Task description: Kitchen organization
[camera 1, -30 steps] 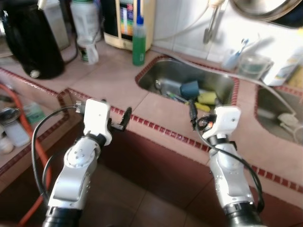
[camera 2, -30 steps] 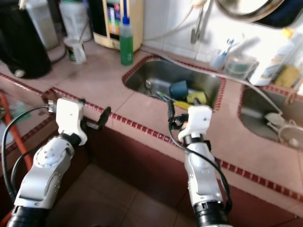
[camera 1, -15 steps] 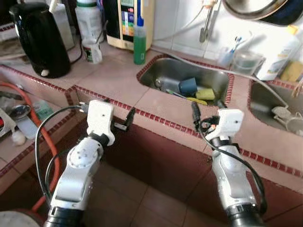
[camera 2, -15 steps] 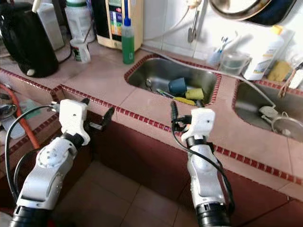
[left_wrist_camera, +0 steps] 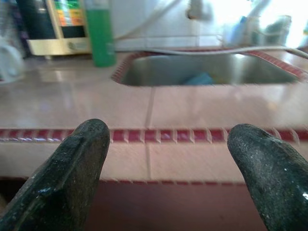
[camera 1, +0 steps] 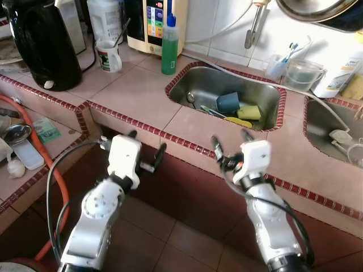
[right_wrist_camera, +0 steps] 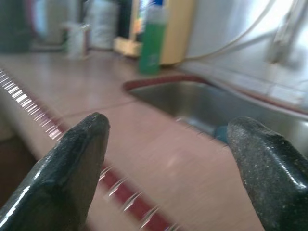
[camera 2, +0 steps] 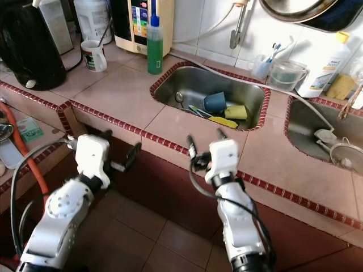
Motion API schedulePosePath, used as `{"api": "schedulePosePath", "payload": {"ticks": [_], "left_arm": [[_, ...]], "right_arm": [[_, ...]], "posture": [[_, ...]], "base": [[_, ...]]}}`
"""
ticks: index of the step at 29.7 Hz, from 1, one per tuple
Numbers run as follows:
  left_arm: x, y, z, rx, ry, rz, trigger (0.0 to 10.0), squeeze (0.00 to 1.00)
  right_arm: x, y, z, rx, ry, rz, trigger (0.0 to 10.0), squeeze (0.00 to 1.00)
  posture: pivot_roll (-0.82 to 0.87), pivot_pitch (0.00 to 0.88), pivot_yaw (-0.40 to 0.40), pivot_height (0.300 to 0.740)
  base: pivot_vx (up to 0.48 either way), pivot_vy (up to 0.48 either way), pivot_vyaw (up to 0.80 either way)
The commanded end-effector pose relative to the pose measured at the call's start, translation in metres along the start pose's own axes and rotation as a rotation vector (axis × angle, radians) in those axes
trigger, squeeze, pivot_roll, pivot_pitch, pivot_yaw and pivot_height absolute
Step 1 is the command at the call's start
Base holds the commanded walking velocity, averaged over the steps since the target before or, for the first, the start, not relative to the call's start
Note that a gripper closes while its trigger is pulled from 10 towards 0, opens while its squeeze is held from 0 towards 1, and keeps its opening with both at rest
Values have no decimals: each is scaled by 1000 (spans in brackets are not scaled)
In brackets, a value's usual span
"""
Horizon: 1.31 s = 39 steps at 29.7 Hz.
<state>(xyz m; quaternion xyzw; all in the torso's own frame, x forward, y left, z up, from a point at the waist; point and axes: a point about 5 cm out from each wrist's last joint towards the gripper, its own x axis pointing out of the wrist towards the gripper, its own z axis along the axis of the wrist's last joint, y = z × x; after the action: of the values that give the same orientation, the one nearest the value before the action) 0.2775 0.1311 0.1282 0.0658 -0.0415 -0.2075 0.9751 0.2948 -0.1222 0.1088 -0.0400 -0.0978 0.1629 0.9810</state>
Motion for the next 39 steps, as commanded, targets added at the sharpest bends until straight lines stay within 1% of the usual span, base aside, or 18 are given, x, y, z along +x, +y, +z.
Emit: {"api": "schedulePosePath", "payload": {"ticks": [1, 8, 13, 17, 18, 19, 22, 23, 24, 25, 27, 28, 30, 34, 35, 36, 38, 39], "left_arm": [[-2, -5, 0, 9, -9, -32, 10000, 0], [-22, -22, -11, 27, 0, -161, 10000, 0], [-31, -25, -17, 29, 17, -186, 10000, 0], [-45, -38, -31, 7, 70, -219, 10000, 0], [-45, -38, -31, 7, 70, -219, 10000, 0], [-52, -44, -41, 25, 96, -236, 10000, 0], [-62, -50, -59, 57, 153, -250, 10000, 0], [-66, -51, -69, 45, 193, -239, 10000, 0], [-66, -51, -69, 45, 193, -239, 10000, 0], [-70, -51, -83, 22, 251, -215, 10000, 0], [-75, -52, -102, 46, 319, -193, 10000, 0], [-75, -52, -102, 46, 319, -193, 10000, 0], [-79, -51, -117, 32, 381, -162, 10000, 0], [-92, -49, -153, -26, 544, -99, 10000, 0], [-101, -51, -169, -39, 640, -85, 10000, 0], [-101, -51, -169, -39, 640, -85, 10000, 0], [-107, -53, -179, -1, 707, -96, 10000, 0], [-111, -54, -183, -13, 737, -95, 10000, 0]], "right_arm": [[-2, 0, 4, -26, -17, 42, 10000, 0], [-25, 16, -1, -51, 10, 306, 10000, 0], [-39, 18, -6, -46, 52, 400, 10000, 0], [-53, 21, -15, -14, 117, 459, 10000, 0], [-53, 21, -15, -14, 117, 459, 10000, 0], [-59, 24, -22, 1, 148, 469, 10000, 0], [-66, 25, -36, 23, 206, 462, 10000, 0], [-70, 25, -46, 25, 248, 450, 10000, 0], [-70, 25, -46, 25, 248, 450, 10000, 0], [-75, 23, -60, 32, 304, 431, 10000, 0], [-82, 18, -80, 62, 397, 367, 10000, 0], [-82, 18, -80, 62, 397, 367, 10000, 0], [-85, 14, -93, 84, 457, 312, 10000, 0], [-96, 10, -117, -39, 600, 256, 10000, 0], [-100, 7, -126, -44, 665, 208, 10000, 0], [-100, 7, -126, -44, 665, 208, 10000, 0], [-104, 6, -131, -40, 710, 180, 10000, 0], [-107, 7, -135, -49, 735, 176, 10000, 0]], "posture": [[-125, 102, -82, 732], [-132, 173, -109, 732], [-135, 207, -116, 732], [-135, 239, -125, 732], [-135, 239, -125, 732], [-131, 240, -127, 732], [-130, 240, -129, 732], [-127, 233, -130, 732], [-127, 233, -130, 732], [-121, 221, -130, 732], [-113, 197, -129, 732], [-113, 197, -129, 732], [-112, 177, -126, 732], [-114, 128, -108, 732], [-115, 121, -106, 732], [-115, 121, -106, 732], [-125, 103, -99, 732], [-127, 89, -92, 732]], "base": [[0, 0, 0], [0, 0, 0], [0, 0, 0], [0, 0, 0], [0, 0, 0], [0, 0, 0], [0, 0, 0], [0, 0, 0], [0, 0, 0], [0, 0, 0], [0, 0, 0], [0, 0, 0], [0, 0, 0], [0, 0, 0], [0, 0, 0], [0, 0, 0], [0, 0, 0], [0, 0, 0]]}}
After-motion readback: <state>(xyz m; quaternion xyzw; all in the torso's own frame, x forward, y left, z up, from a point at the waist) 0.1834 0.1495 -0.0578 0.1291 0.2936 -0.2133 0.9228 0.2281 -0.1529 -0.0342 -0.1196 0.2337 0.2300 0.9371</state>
